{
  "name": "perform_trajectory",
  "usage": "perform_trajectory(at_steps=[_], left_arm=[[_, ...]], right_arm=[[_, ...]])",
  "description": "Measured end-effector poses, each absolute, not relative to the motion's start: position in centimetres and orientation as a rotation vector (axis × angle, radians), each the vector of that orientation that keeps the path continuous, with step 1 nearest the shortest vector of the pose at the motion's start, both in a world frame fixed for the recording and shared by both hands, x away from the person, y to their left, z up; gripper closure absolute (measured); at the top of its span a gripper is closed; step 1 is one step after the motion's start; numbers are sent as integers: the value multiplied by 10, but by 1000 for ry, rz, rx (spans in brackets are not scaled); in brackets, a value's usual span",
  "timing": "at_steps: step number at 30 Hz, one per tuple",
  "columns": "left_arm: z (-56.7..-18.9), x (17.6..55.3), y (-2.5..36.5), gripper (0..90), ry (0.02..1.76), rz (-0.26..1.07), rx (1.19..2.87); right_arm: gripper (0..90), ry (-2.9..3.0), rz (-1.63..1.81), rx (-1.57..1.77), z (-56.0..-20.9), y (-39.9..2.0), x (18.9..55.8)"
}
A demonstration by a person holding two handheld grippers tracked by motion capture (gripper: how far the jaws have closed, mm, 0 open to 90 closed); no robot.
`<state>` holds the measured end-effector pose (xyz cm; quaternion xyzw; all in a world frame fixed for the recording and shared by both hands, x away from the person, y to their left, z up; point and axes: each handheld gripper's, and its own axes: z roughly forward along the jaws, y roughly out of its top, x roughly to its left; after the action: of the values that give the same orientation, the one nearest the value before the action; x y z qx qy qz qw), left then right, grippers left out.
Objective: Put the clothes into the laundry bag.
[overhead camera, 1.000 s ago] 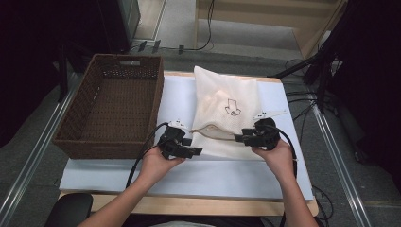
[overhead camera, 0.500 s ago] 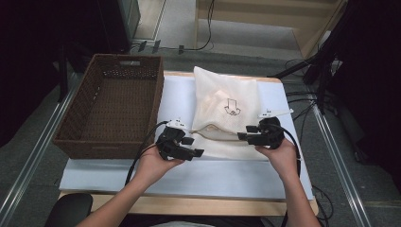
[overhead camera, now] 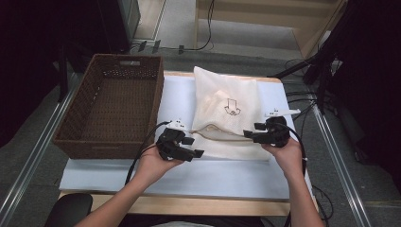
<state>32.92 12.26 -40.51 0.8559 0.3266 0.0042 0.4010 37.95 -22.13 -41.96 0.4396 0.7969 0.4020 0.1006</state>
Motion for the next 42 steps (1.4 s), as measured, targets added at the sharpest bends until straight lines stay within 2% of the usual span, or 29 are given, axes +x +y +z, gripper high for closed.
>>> perform_trajectory(at_steps=[14,42], left_arm=[[-410,333,122,368,823,14,2163],[-416,335,117,354,807,11,2194]], right_arm=[[336,2301,1176,1354,-428,-238,387],[330,2315,1154,1339,-431,-236,388]])
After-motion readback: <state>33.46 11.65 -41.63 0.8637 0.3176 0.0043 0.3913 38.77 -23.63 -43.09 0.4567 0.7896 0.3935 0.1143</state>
